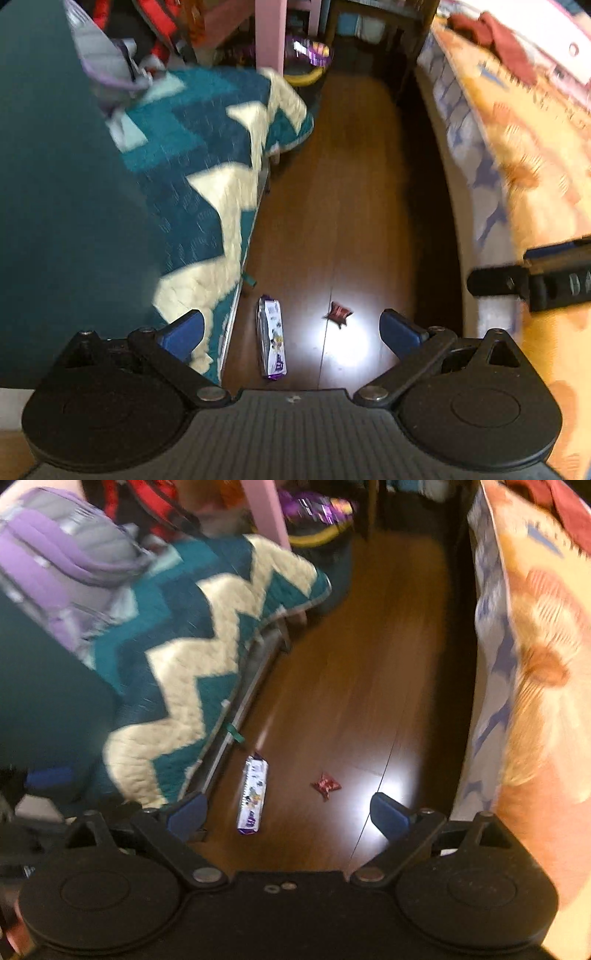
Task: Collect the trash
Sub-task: 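Lower both tools back down to the snack box and red wrapper, then grasp white snack box with left tool while right tool grasps red wrapper, then carry snack box and red wrapper up over the green wastebasket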
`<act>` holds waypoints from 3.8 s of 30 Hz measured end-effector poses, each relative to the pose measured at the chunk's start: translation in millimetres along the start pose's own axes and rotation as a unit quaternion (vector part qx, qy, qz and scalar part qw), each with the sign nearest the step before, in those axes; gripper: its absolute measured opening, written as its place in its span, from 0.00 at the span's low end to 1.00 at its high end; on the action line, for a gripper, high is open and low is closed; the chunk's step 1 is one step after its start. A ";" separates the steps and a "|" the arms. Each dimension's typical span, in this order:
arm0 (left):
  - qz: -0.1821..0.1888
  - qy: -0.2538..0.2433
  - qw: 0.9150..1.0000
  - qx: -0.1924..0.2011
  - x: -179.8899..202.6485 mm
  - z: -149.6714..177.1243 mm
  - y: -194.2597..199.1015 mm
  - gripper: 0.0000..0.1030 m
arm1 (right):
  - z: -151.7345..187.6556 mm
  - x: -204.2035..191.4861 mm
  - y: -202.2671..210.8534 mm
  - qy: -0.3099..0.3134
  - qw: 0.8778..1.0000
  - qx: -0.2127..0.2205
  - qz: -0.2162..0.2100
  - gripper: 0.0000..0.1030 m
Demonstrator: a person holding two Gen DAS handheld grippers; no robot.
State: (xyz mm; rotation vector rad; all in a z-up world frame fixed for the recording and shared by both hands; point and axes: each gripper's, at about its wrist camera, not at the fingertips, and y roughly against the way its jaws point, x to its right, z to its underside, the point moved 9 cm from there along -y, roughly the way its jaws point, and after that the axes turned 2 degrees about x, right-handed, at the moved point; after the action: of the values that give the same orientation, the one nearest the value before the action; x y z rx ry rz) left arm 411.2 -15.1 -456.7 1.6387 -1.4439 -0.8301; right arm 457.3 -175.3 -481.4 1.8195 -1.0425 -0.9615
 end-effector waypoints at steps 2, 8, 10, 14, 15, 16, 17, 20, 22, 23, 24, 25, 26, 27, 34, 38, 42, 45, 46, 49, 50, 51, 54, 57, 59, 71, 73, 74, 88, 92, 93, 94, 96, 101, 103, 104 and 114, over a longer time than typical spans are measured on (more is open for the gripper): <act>-0.004 0.000 1.000 -0.010 2.8 15.4 -34.8 0.99 | 4.9 9.1 -36.4 -0.010 1.000 -0.008 0.006 0.92; -0.022 0.018 0.999 -0.043 10.5 60.7 -138.7 0.99 | 16.4 33.6 -140.8 -0.028 0.999 -0.033 0.017 0.91; -0.033 0.031 0.997 -0.056 9.8 75.3 -173.6 0.99 | 18.9 41.5 -173.5 -0.037 0.998 -0.041 0.019 0.91; -0.046 0.064 0.994 -0.077 3.2 98.3 -233.3 0.99 | 27.5 57.6 -234.8 -0.064 0.996 -0.063 0.023 0.90; -0.049 0.069 0.993 -0.080 1.1 103.6 -248.0 0.99 | 30.2 61.9 -250.9 -0.071 0.995 -0.069 0.025 0.90; -0.052 0.071 0.993 -0.084 -0.7 108.3 -260.5 0.99 | 32.8 66.0 -265.8 -0.079 0.994 -0.075 0.027 0.90; -0.057 0.074 0.992 -0.089 -1.2 111.6 -275.2 0.99 | 35.2 70.0 -279.2 -0.087 0.992 -0.080 0.029 0.89; -0.070 0.076 0.990 -0.097 -8.7 122.2 -313.5 0.99 | 41.7 80.4 -317.5 -0.126 0.987 -0.095 0.028 0.88; -0.077 0.082 0.988 -0.102 -17.7 126.4 -333.8 0.99 | 45.8 86.2 -341.7 -0.161 0.981 -0.104 0.027 0.85; -0.085 0.088 0.987 -0.104 -22.9 129.4 -342.5 0.99 | 46.9 87.8 -351.6 -0.177 0.978 -0.106 0.025 0.85; -0.089 0.097 0.986 -0.106 -28.4 132.2 -350.4 0.99 | 48.1 89.2 -361.7 -0.191 0.975 -0.110 0.024 0.85; -0.090 0.103 0.985 -0.109 -32.0 135.1 -357.1 0.99 | 49.9 90.5 -371.5 -0.201 0.973 -0.114 0.024 0.83; -0.090 0.107 0.984 -0.113 -35.1 138.7 -364.9 0.99 | 52.0 91.6 -381.3 -0.211 0.970 -0.118 0.025 0.82; -0.091 0.106 0.983 -0.115 -36.1 140.8 -370.0 0.99 | 53.3 91.9 -390.7 -0.218 0.968 -0.121 0.030 0.82; -0.090 0.101 0.983 -0.128 -41.5 154.0 -398.0 0.98 | 67.8 98.7 -421.5 -0.284 0.948 -0.136 0.041 0.72; -0.082 0.105 0.982 -0.137 -40.9 158.5 -403.2 0.93 | 72.7 101.6 -425.4 -0.293 0.945 -0.140 0.051 0.66; -0.075 0.105 0.981 -0.145 -39.7 155.7 -415.0 0.76 | 74.0 103.4 -429.4 -0.296 0.943 -0.141 0.051 0.54; -0.071 0.107 0.980 -0.150 -40.6 158.7 -417.1 0.59 | 75.4 104.6 -429.6 -0.298 0.943 -0.138 0.054 0.43; -0.069 0.109 0.980 -0.151 -41.1 158.4 -418.2 0.54 | 76.6 104.6 -429.8 -0.298 0.943 -0.137 0.054 0.37; -0.070 0.110 0.980 -0.153 -44.3 161.0 -417.0 0.41 | 80.4 100.2 -430.5 -0.297 0.943 -0.137 0.058 0.32; -0.072 0.111 0.980 -0.152 -45.2 161.2 -415.7 0.41 | 81.1 100.7 -429.0 -0.296 0.944 -0.135 0.060 0.31; -0.070 0.114 0.980 -0.150 -45.6 161.1 -414.2 0.40 | 81.5 100.8 -427.1 -0.295 0.944 -0.132 0.061 0.31; -0.066 0.112 0.981 -0.143 -43.6 159.5 -407.4 0.40 | 86.2 98.3 -420.1 -0.290 0.946 -0.129 0.061 0.30; -0.060 0.103 0.983 -0.142 -38.0 158.6 -395.6 0.40 | 87.7 92.5 -407.8 -0.283 0.949 -0.124 0.063 0.30; -0.057 0.098 0.983 -0.145 -35.0 157.3 -382.4 0.40 | 88.7 89.9 -389.4 -0.283 0.949 -0.120 0.063 0.29; -0.018 0.081 0.984 -0.158 -4.9 116.5 -237.0 0.40 | 66.3 54.9 -216.1 -0.251 0.961 -0.100 0.063 0.29; -0.010 0.081 0.984 -0.158 -2.4 103.5 -204.5 0.40 | 56.4 47.0 -176.0 -0.242 0.964 -0.091 0.063 0.29; -0.005 0.080 0.984 -0.157 -0.9 96.4 -187.4 0.40 | 51.0 42.0 -155.4 -0.237 0.966 -0.086 0.064 0.29; 0.061 0.020 0.993 -0.096 13.2 -6.0 39.0 0.40 | -4.1 -14.9 86.4 -0.165 0.985 -0.018 0.045 0.29; 0.078 0.016 0.994 -0.081 12.4 -24.2 87.1 0.40 | -10.4 -35.3 141.2 -0.135 0.990 -0.004 0.034 0.29; 0.083 0.017 0.993 -0.077 9.7 -29.1 99.0 0.40 | -11.8 -41.5 151.1 -0.129 0.991 -0.001 0.032 0.29; 0.088 0.020 0.993 -0.071 6.6 -34.1 110.8 0.40 | -12.5 -47.0 162.2 -0.121 0.992 0.002 0.029 0.29; 0.095 0.024 0.993 -0.063 7.2 -42.0 137.3 0.40 | -14.5 -59.9 183.9 -0.103 0.994 0.009 0.023 0.29; 0.104 0.040 0.993 -0.032 -16.4 -62.1 186.4 0.40 | -26.2 -97.9 226.8 -0.051 0.998 0.038 0.006 0.29; 0.105 0.049 0.993 -0.019 -28.1 -68.6 202.1 0.40 | -30.9 -111.6 238.5 -0.033 0.998 0.048 -0.001 0.29; 0.104 0.055 0.993 -0.013 -34.4 -72.0 209.8 0.40 | -34.2 -119.9 243.9 -0.023 0.998 0.052 -0.005 0.29; 0.076 0.107 0.990 0.053 -124.1 -106.2 276.7 0.40 | -71.2 -217.6 268.7 0.062 0.994 0.083 -0.042 0.29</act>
State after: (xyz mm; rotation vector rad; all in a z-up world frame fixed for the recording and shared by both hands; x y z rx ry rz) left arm 353.8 109.1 -166.0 1.6187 -1.4597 -0.4839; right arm 363.1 -48.0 -166.0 2.0473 -1.0001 -0.8196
